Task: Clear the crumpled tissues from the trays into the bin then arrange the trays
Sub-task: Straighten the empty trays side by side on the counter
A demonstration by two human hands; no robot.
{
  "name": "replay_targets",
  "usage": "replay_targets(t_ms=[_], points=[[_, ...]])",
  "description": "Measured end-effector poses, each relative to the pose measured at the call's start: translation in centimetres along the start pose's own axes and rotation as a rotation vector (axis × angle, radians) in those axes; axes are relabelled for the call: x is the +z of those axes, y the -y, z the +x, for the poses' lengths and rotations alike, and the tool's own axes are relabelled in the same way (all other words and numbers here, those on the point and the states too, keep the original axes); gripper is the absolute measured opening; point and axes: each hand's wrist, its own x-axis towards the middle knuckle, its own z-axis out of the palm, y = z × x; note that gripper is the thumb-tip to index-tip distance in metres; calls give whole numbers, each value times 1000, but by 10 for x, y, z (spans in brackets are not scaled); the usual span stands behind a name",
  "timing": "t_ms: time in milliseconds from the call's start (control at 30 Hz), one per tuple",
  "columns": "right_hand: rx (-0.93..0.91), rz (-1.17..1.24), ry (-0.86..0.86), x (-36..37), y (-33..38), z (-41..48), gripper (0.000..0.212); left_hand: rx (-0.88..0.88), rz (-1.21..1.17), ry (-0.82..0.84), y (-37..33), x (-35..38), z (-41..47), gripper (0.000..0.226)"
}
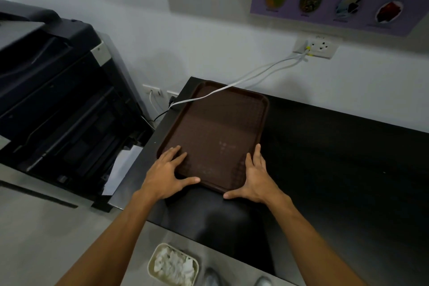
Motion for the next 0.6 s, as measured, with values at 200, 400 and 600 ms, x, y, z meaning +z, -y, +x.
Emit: replay_targets(t_ms=[200, 400, 600], points=[[-5, -24, -11, -5, 17, 18, 163, -21, -58, -38, 12, -7, 9, 119], [8, -22, -23, -12, 35, 35, 163, -66, -102, 33, 18, -25, 29, 115], [17, -55, -14, -22, 43, 49, 161, -88, -121, 51, 21, -31, 48, 117]])
